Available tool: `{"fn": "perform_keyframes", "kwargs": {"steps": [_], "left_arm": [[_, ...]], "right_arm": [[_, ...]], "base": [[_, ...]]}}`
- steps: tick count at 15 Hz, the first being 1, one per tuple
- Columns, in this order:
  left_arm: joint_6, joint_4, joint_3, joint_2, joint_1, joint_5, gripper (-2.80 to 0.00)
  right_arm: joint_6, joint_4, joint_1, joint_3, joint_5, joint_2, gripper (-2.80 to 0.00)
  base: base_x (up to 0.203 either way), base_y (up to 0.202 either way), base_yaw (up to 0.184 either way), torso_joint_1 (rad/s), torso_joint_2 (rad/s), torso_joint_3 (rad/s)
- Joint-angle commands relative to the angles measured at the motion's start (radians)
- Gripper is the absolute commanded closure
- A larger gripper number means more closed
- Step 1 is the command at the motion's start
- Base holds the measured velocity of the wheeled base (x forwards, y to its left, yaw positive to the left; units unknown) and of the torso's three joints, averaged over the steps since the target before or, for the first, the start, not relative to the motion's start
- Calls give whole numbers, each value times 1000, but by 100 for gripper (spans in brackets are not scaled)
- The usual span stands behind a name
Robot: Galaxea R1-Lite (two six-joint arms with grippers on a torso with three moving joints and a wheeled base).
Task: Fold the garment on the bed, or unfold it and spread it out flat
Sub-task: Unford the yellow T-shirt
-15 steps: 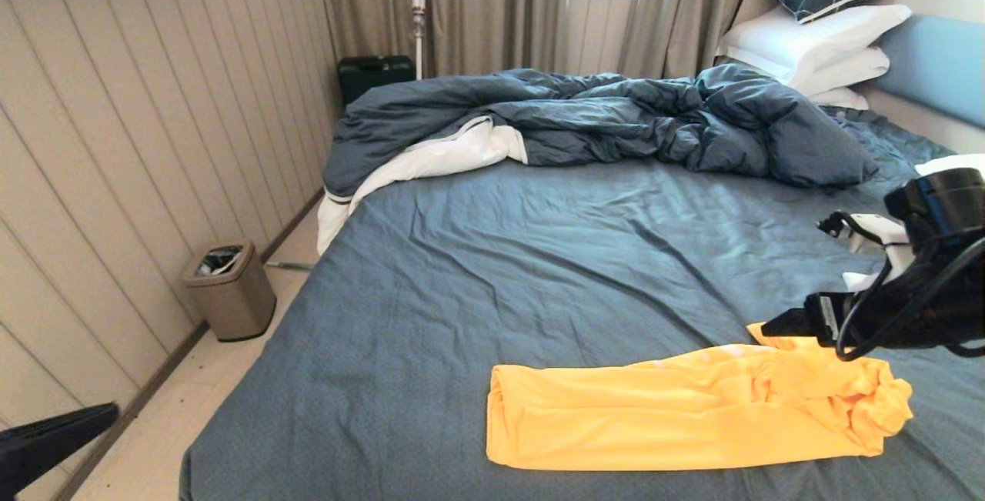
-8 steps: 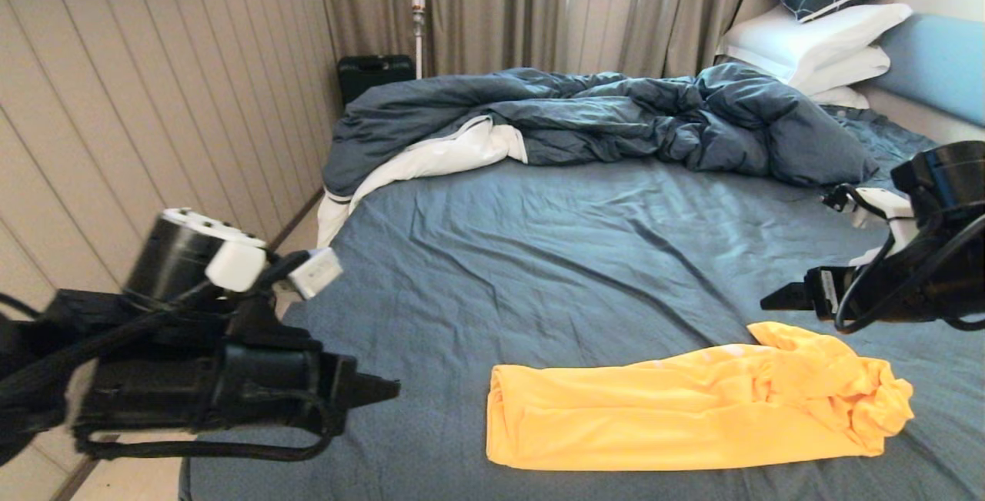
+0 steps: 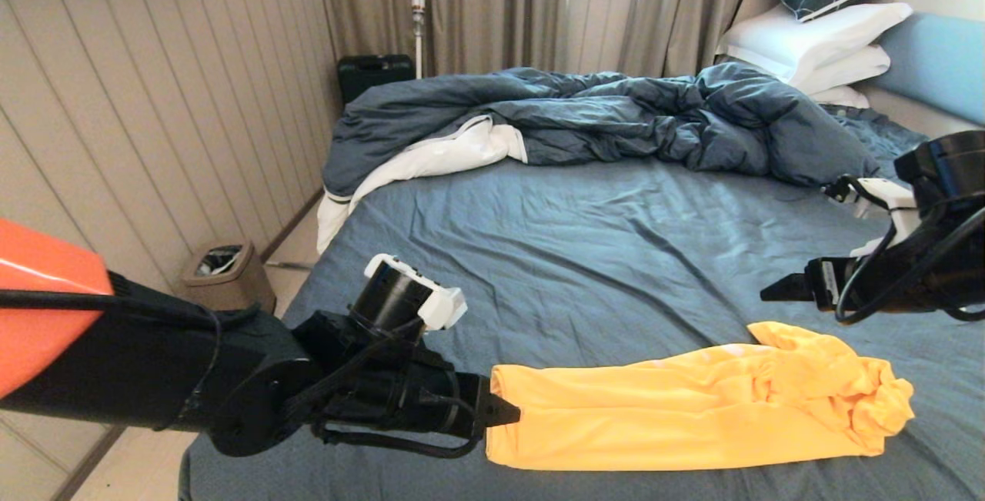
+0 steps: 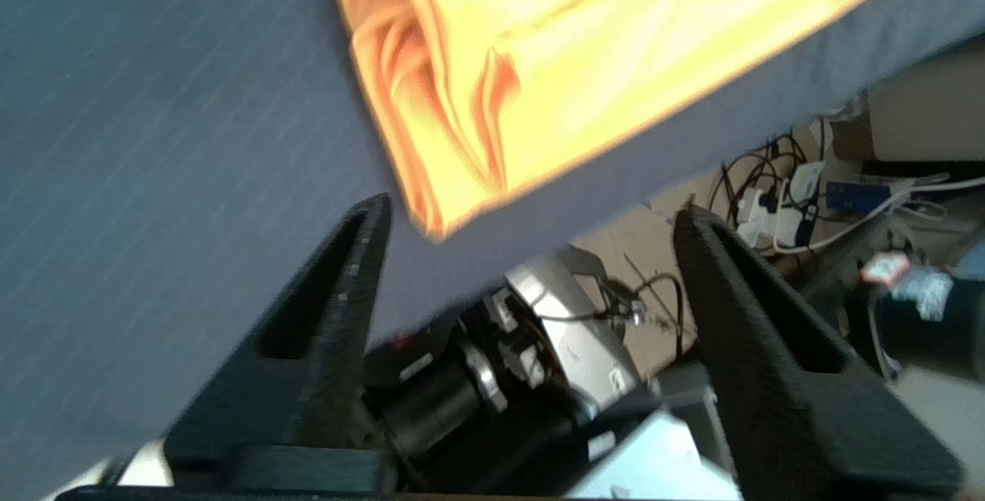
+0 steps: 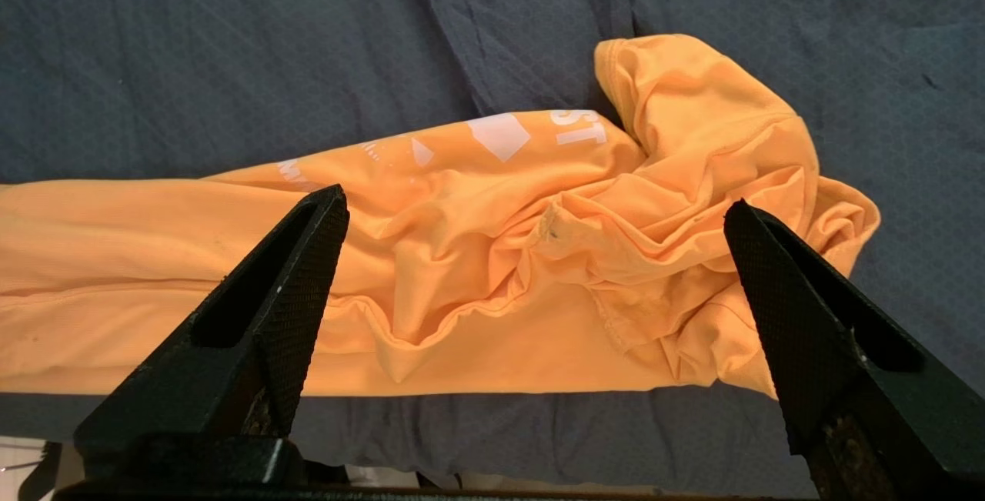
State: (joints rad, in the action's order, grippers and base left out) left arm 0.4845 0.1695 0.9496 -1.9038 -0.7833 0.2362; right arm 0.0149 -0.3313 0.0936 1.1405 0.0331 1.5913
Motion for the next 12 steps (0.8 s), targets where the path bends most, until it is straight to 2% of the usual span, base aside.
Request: {"fn": "perform_keyframes", "kwargs": {"steps": [1, 3, 4, 12], "left_arm": [[15, 27, 52, -113, -14, -1, -280], [25, 55, 83, -163, -25, -4, -280], [27, 58, 99, -182, -28, -11, -280], [25, 131, 90, -250, -23, -26, -280]], "right_arm": [[0, 0, 1, 1, 2, -1, -280], [0, -2, 1, 1, 2, -1, -280], [0, 3, 1, 2, 4, 3, 0], [10, -3, 0, 22, 4, 3, 0]], "base": [[0, 0, 0, 0, 0, 0], [0, 0, 0, 0, 0, 0], [0, 0, 0, 0, 0, 0], [0, 0, 0, 0, 0, 0]]}}
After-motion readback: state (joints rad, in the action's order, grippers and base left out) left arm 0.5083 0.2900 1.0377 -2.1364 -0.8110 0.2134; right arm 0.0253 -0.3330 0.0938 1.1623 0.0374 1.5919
